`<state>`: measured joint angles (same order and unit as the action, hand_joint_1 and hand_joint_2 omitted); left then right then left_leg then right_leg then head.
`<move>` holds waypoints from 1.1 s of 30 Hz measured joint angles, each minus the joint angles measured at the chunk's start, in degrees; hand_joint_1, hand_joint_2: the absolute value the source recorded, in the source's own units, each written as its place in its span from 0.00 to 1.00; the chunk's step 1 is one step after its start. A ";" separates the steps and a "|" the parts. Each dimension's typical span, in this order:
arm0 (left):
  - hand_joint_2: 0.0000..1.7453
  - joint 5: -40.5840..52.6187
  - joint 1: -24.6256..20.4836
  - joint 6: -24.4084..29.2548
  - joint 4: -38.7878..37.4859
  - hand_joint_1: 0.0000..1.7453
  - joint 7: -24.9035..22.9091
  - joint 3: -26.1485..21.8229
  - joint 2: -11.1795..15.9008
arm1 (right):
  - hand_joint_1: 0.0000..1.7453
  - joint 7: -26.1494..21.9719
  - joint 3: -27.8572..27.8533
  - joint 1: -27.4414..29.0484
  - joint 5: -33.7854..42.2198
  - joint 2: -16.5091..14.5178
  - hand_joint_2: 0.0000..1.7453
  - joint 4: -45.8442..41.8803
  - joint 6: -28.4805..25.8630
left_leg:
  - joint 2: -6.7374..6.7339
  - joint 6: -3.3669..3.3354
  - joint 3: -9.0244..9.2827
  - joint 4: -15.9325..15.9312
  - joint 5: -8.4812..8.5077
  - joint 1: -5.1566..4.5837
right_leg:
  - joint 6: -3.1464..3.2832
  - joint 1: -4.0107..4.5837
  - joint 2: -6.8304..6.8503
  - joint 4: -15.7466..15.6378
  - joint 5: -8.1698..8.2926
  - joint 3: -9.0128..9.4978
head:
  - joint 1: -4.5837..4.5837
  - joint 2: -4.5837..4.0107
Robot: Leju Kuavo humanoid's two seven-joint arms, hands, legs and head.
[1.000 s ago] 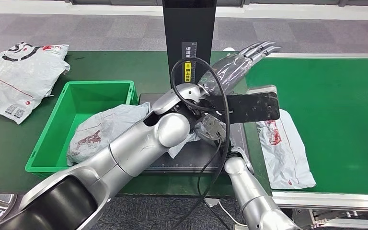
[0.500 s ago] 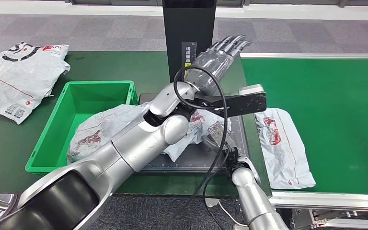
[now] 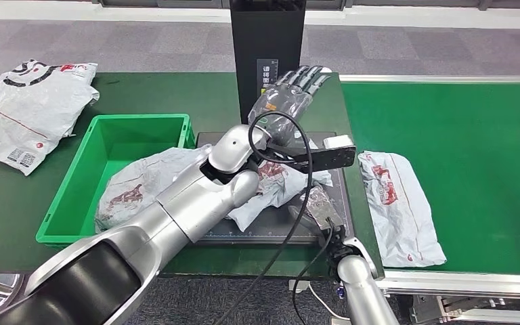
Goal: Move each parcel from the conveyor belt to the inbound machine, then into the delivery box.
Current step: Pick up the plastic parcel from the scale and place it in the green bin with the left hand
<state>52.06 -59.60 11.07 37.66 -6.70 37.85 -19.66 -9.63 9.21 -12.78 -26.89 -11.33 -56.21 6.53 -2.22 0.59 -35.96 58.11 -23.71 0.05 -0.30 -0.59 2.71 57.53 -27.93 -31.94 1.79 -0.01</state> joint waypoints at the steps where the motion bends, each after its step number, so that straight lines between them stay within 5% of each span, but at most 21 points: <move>1: 1.00 1.43 0.09 0.04 -0.81 0.00 -0.07 -0.39 0.20 | 0.00 -0.55 0.09 1.19 0.89 0.43 1.00 -1.54 1.16 | 0.00 0.00 0.00 0.00 0.00 0.00 | 0.00 0.00 0.00 0.00 0.00 0.00 | 0.00 0.01; 12: 1.00 8.71 1.16 0.97 -10.12 0.00 -0.14 -5.90 3.55 | 0.00 -10.88 0.78 16.50 9.66 7.09 1.00 -31.75 13.66 | 0.00 0.02 -0.06 -0.01 -0.06 0.00 | 0.01 0.00 0.00 0.00 -0.05 -0.08 | 0.00 -0.01; 22: 1.00 17.99 2.39 -0.68 -14.29 0.00 -4.83 -7.34 5.36 | 0.00 -21.42 0.48 22.76 12.27 8.70 1.00 -51.21 18.65 | 0.00 0.02 -0.07 -0.01 -0.07 0.00 | 0.00 0.00 -0.01 0.00 -0.06 -0.07 | 0.00 0.01; 27: 1.00 20.12 3.28 -4.84 -16.07 0.00 -4.53 -7.68 6.18 | 0.00 -21.53 -1.31 23.46 12.63 8.68 1.00 -55.56 18.10 | -0.01 0.02 -0.07 -0.01 -0.07 0.00 | 0.00 0.00 -0.01 0.00 -0.05 -0.08 | 0.00 -0.01; 33: 1.00 18.78 4.29 -17.01 -18.48 0.00 -0.79 -9.73 5.87 | 0.00 -20.89 -4.28 23.54 13.62 8.38 1.00 -56.29 18.48 | -0.02 0.02 -0.07 -0.01 -0.07 -0.01 | 0.00 -0.01 -0.02 -0.01 -0.05 -0.07 | 0.00 0.00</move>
<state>70.84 -55.31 -5.95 19.17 -7.49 28.12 -13.79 -30.51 4.93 10.77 -13.27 -2.95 -112.50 25.01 -2.24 0.61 -36.03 58.11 -23.78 0.05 -0.31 -0.60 2.69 57.52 -27.98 -32.01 1.79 -0.01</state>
